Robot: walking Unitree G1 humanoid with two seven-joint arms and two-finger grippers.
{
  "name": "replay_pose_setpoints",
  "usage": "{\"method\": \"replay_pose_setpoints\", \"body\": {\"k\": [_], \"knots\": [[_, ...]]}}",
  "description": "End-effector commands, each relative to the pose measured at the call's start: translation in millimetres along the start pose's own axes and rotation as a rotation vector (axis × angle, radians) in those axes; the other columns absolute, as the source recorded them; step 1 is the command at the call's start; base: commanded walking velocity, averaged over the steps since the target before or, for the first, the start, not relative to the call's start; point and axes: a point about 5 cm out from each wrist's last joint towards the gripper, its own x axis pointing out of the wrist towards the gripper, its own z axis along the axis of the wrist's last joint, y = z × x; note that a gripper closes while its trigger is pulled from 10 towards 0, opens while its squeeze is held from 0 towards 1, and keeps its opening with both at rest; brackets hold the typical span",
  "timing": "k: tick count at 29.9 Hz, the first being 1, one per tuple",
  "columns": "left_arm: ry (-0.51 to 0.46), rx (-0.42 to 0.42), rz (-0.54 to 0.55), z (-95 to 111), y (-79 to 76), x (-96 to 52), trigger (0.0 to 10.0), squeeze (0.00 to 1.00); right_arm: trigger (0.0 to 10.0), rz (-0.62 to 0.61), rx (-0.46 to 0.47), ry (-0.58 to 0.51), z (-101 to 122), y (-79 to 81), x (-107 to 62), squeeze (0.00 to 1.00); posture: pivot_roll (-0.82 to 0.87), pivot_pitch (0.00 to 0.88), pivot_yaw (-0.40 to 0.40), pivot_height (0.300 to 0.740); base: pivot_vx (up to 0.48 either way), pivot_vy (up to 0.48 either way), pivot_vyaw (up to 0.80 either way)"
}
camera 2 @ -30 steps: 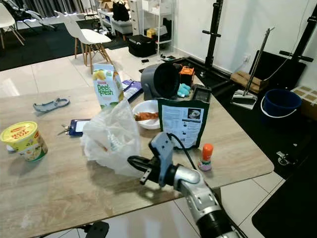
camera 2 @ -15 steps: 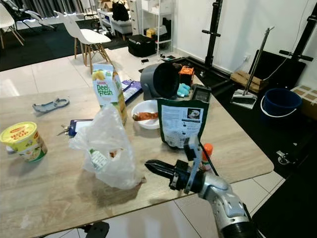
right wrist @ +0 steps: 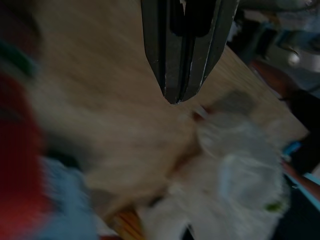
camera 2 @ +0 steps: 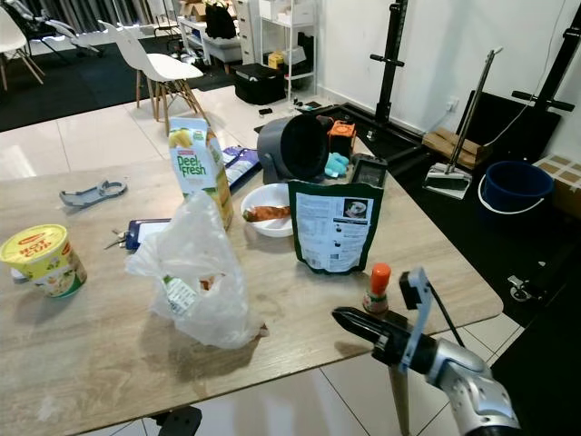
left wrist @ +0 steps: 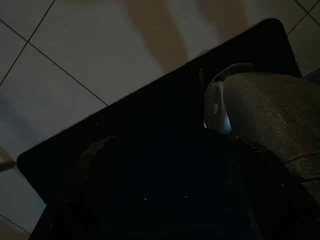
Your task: Restocking fridge
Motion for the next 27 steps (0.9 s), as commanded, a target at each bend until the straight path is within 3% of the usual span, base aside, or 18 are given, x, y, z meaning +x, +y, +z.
{"method": "replay_pose_setpoints", "body": {"k": [1,3,6,19,20,21,27], "knots": [[0.054,0.02,-0.033,-12.3,-5.5,-0.6,10.0,0.0,10.0,-0.039,-0.012,0.008,-0.2,-4.3,-7.5,0.0,0.02,0.0,0.023,0.74,0.0,0.0,0.0],[0.053,0.021,-0.033,-12.1,-5.2,-0.6,10.0,0.0,10.0,-0.065,-0.017,0.015,0.2,-7.4,-12.0,0.0,0.01,0.0,0.024,0.74,0.0,0.0,0.0],[0.053,0.026,-0.034,-11.3,-4.4,-0.7,10.0,0.0,10.0,-0.202,-0.048,0.019,7.3,-23.3,-32.0,0.0,0.01,0.0,0.026,0.74,0.0,0.0,0.0],[0.056,0.023,-0.039,-12.2,-6.2,-0.5,10.0,0.0,10.0,-0.369,-0.106,0.01,21.2,-37.5,-68.5,0.0,0.01,0.0,0.031,0.74,0.0,0.0,0.0],[0.056,0.023,-0.04,-12.4,-6.3,-0.5,10.0,0.0,10.0,-0.393,-0.114,-0.001,24.3,-39.4,-72.3,0.13,0.01,0.0,0.033,0.74,0.0,0.0,0.0],[0.056,0.023,-0.04,-12.5,-6.4,-0.5,10.0,0.0,10.0,-0.431,-0.128,-0.026,30.3,-42.7,-78.1,1.0,0.01,0.0,0.033,0.74,0.0,0.0,0.0],[0.056,0.024,-0.039,-12.4,-6.1,-0.5,10.0,0.0,10.0,-0.427,-0.139,-0.05,36.8,-42.0,-81.6,1.0,0.0,0.0,0.034,0.74,0.0,0.0,0.0]]}}
